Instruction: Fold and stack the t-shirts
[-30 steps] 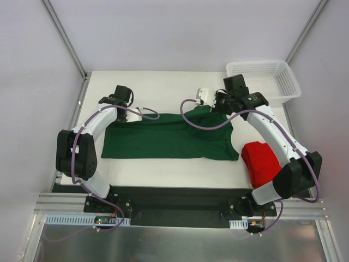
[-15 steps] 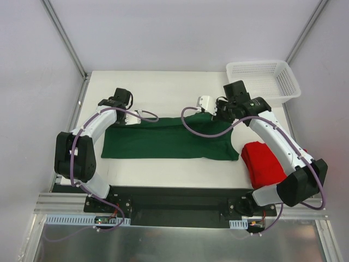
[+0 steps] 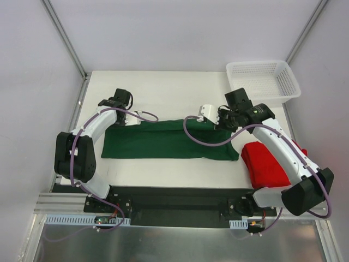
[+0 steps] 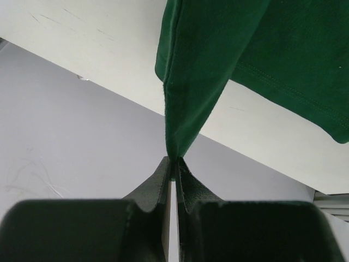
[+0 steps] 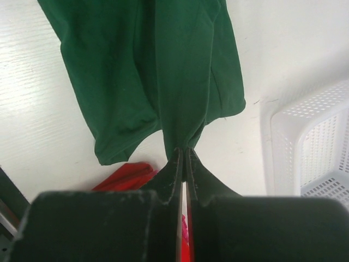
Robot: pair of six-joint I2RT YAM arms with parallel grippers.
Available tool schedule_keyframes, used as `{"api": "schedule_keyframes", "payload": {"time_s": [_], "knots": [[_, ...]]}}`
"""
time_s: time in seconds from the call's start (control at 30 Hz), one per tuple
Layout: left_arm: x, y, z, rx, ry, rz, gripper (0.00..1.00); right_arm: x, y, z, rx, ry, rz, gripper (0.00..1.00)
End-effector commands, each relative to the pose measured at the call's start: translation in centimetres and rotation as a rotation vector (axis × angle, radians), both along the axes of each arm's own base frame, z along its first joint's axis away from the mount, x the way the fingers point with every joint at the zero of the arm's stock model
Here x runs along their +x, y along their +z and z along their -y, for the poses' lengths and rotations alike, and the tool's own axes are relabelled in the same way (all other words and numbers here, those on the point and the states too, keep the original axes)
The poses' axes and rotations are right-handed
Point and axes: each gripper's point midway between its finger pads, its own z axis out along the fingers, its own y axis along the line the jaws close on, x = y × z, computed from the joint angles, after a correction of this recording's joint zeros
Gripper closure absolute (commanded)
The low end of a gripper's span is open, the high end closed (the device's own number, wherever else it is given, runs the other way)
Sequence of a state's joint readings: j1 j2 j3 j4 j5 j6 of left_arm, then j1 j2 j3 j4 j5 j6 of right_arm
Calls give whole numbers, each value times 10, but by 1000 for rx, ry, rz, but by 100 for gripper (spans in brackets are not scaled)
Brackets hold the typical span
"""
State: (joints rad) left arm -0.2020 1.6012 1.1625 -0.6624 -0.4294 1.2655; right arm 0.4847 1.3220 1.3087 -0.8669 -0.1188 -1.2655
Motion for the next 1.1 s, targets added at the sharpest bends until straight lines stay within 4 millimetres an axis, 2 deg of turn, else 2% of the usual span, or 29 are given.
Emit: {"api": "schedule_keyframes", "payload": {"time_s": [0.0, 0.13, 0.17, 0.2, 0.27, 0.3, 0.33, 0.53, 0.67, 0.8, 0.9, 0.93, 0.97, 1.0, 1.03, 1.07], "knots": [[-2, 5, -5, 21, 28, -1, 100, -15, 2, 1, 20, -8, -27, 99], [-3, 3, -5, 24, 30, -6, 98, -19, -3, -2, 15, 0, -48, 98], [-3, 2, -5, 23, 33, -7, 91, -19, -3, -2, 15, 0, -50, 88], [-3, 2, -5, 28, 34, -7, 68, -19, -4, -3, 14, -4, -53, 60], [-3, 4, -5, 31, 35, -2, 29, -16, -3, -1, 10, -15, -40, 26], [-3, 4, -5, 31, 34, -1, 4, -14, -2, -1, 15, -30, -28, 0], [-3, 5, -5, 29, 32, 2, 1, -8, 1, -1, 22, -44, 2, 0], [8, 19, 0, 9, 34, 52, 1, 13, 16, -4, 82, -108, 122, 0], [10, 14, 2, 16, 36, 37, 1, 19, 14, -10, 101, -134, 106, 0], [18, 11, 0, 39, 62, 37, 1, 29, 2, -28, 155, -115, 80, 0], [30, 18, 3, 21, 96, 80, 1, 40, -2, -48, 219, -106, 52, 0], [35, 23, 4, 13, 111, 103, 1, 46, -19, -52, 207, -116, 4, 0], [37, 25, 4, 11, 122, 115, 1, 51, -17, -59, 232, -132, -10, 9], [41, 32, 5, 3, 134, 141, 1, 53, -23, -67, 248, -121, -43, 12], [42, 35, 5, -5, 147, 156, 1, 56, -37, -73, 242, -119, -85, 17], [44, 39, 6, -13, 156, 173, 1, 59, -43, -77, 247, -118, -106, 30]]}}
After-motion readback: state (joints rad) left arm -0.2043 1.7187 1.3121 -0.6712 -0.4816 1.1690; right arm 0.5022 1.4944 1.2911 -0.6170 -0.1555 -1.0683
